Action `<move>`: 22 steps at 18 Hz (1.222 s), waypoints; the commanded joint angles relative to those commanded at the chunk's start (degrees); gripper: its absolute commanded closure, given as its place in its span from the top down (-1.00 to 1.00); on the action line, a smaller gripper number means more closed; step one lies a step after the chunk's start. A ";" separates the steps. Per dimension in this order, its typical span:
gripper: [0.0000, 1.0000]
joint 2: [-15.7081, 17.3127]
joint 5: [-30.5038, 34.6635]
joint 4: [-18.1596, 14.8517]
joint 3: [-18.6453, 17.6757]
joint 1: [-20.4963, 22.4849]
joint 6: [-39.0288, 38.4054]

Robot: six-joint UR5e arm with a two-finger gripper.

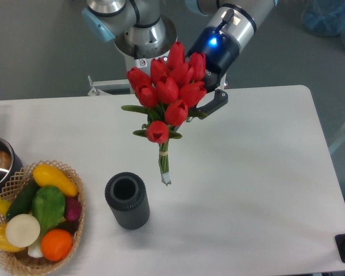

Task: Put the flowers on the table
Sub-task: 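Hold the red tulip bouquet by its stems above the table, then swing the gripper with the tulips away from the black vase and lower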

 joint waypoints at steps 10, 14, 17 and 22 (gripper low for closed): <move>-0.08 0.79 1.57 0.00 -0.35 0.62 -0.09; -0.08 1.93 5.61 -0.26 -0.44 0.26 -0.18; -0.08 1.67 7.81 -0.26 0.44 0.00 -0.18; -0.08 1.67 17.38 -0.53 0.79 -0.44 -0.26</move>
